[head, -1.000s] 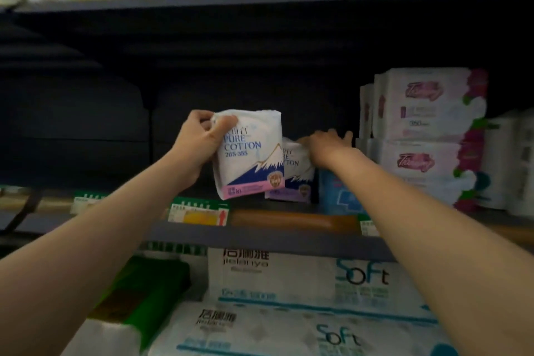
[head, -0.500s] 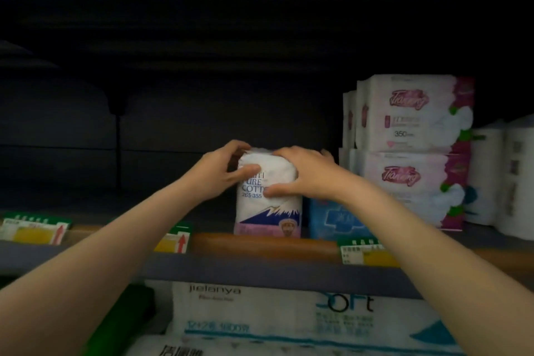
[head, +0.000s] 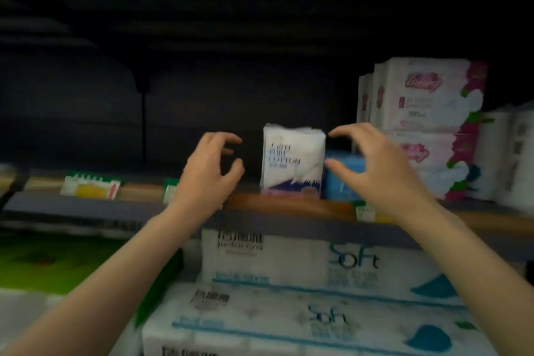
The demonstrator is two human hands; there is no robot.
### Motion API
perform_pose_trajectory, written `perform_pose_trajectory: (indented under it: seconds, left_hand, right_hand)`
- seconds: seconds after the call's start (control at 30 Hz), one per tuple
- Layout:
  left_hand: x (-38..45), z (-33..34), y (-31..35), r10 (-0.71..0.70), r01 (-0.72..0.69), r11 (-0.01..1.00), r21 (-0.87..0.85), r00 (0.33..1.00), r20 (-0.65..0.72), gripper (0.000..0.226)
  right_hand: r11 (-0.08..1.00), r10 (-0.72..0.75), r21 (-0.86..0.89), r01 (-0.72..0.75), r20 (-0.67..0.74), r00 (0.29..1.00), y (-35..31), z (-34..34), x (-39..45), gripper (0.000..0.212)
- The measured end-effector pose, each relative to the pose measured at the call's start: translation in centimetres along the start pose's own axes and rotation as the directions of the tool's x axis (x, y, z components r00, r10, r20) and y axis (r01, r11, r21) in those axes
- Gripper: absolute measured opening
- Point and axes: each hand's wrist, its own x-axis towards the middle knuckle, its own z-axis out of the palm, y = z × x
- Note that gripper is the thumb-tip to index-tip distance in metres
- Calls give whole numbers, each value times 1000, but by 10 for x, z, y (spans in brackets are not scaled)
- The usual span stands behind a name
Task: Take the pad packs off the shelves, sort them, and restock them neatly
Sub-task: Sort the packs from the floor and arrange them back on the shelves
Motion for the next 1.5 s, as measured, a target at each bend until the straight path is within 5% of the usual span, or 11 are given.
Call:
perform_pose_trajectory:
  seconds: [0.13, 0.23, 0.37, 0.43, 0.57, 0.67, 0.8, 0.97, 1.1, 1.27, 1.5]
  left_hand:
    - [-108, -1, -7, 23, -29, 998, -56, 994, -108, 18]
    - [-192, 13, -20, 4, -4, 1000, 5, 991, 135, 21]
    - [-293, 34, -44, 26, -85, 992, 89, 853, 522, 31]
    - [-340, 42, -52, -23, -117, 981, 155, 721, 692, 35]
    - [-410, 45, -61, -251, -350, 886, 303, 187, 950, 46]
    - [-432, 43, -64, -235, -423, 875, 235, 54, 971, 46]
    - [-448, 40, -72, -245, -460, 867, 192, -58, 968, 48]
    - [-444, 56, -79, -296, -441, 876, 196, -170, 940, 61]
    - [-449, 68, -80, -334, -383, 895, 229, -236, 913, 60]
    - [-449, 75, -85, -323, -320, 913, 254, -185, 928, 56]
    - [-453, 94, -87, -304, -376, 893, 247, -99, 948, 64]
  right_hand:
    - [967, -33, 255, 21, 42, 999, -40, 17, -86, 24]
    - [967, -65, 256, -19, 313, 947, -58, 54, -143, 30]
    - [980, -51, 176, -95, 679, 732, -62, 116, -209, 39]
    - [985, -21, 119, -128, 808, 589, -59, 145, -249, 41]
    - [998, -33, 43, -48, 980, 198, -52, 186, -345, 47]
    - [999, -40, 40, 10, 998, 39, -45, 202, -388, 54]
    - [1000, -5, 6, -27, 998, 55, -41, 231, -405, 62]
    - [994, -26, 31, 104, 999, -45, -38, 267, -419, 72]
    - [995, -32, 26, 97, 998, 57, -40, 280, -423, 60]
    - [998, 14, -24, 61, 987, 158, -38, 283, -426, 51]
    - [984, 178, -177, -34, 983, 46, 10, 222, -442, 64]
